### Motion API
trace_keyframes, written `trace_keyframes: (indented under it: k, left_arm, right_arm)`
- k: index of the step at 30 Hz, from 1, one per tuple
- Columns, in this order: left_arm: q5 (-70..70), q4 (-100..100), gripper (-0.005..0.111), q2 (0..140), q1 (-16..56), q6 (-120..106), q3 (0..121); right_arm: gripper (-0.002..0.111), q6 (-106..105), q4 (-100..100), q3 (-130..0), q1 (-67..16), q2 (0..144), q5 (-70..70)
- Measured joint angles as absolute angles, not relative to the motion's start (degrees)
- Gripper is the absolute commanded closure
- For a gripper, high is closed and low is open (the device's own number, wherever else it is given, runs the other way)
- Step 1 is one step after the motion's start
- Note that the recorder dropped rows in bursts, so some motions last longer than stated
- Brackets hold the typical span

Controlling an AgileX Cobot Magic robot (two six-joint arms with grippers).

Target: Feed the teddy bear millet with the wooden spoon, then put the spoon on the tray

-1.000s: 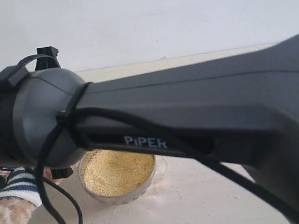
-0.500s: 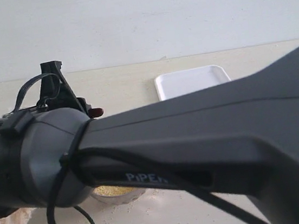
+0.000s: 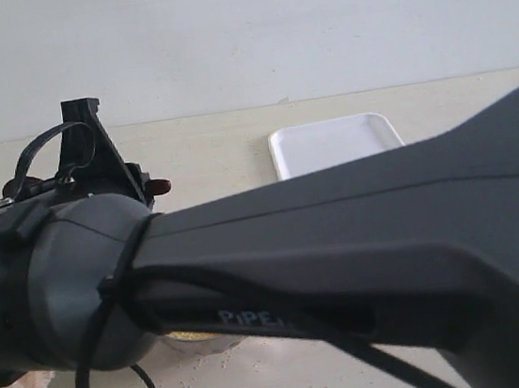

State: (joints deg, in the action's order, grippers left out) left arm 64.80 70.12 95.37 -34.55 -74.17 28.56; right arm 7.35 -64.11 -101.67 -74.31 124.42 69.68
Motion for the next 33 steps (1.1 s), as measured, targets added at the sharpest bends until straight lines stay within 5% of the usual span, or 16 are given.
trace_keyframes:
  k: [12,33]
  left_arm:
    - [64.8,70.12,0.102,95.37,-34.55,-74.17,28.56]
    - [64.8,70.12,0.102,95.37,-34.55,-74.17,28.56]
  right_arm:
    - [0.108,7.73,-48.64,-100.67,-73.37,114.83,69.53]
    - [0.108,5.38,-51.95,-73.0,-66.48,104.95,69.99]
